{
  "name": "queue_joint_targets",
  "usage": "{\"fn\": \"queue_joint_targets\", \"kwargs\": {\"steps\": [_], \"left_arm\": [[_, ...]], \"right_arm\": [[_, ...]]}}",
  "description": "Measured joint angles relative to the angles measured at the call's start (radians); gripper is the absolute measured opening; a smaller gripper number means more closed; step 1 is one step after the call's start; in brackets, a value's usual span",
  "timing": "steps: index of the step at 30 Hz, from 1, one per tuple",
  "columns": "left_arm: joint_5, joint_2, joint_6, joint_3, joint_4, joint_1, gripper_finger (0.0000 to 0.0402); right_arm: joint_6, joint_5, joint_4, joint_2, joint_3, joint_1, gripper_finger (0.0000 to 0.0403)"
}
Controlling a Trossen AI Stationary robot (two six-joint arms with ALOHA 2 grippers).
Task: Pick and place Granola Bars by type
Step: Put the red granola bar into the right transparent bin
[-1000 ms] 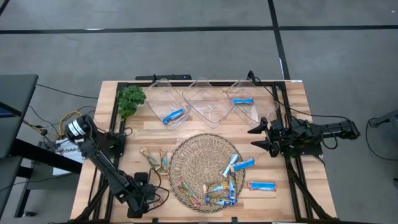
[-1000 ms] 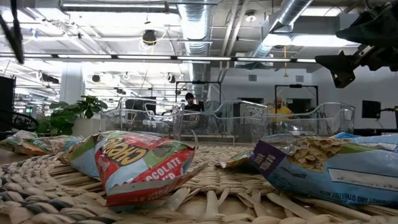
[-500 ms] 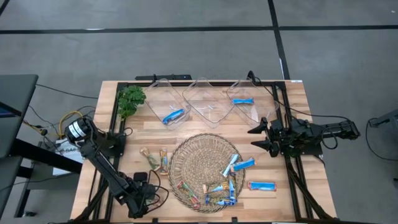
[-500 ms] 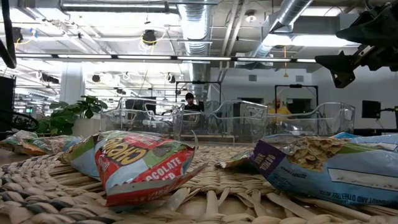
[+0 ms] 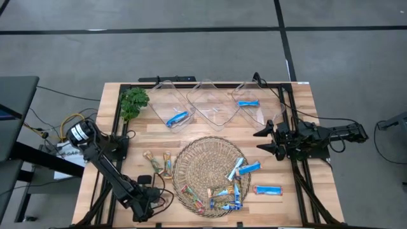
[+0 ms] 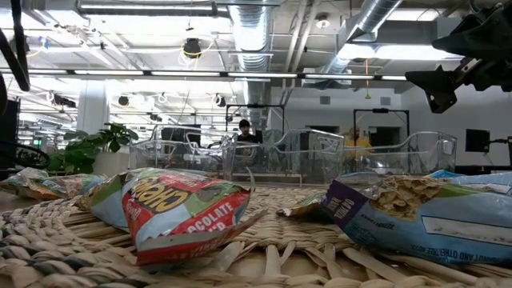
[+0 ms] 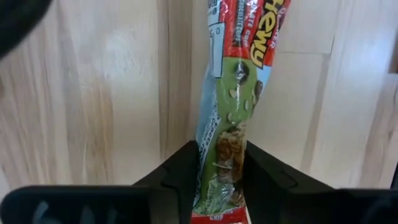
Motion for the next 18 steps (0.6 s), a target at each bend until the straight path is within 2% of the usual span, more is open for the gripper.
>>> {"fn": "queue_joint_targets", "kwargs": {"steps": [6,10,18], "left_arm": [[-0.146,0.002,0.109,0.051,0.116,0.030,0.0098],[-0.185,0.003,0.205,0.064,0.205,0.056,0.0098],[-0.352,0.002,0.422,0.065,0.470,0.179,0.0098]], "right_arm": [[0.000,0.000,0.000,0.000,0.000,0.000,0.0280],[0.000,0.000,0.000,0.000,0.000,0.000,0.0280],[0.000,0.000,0.000,0.000,0.000,0.000,0.0280]]}}
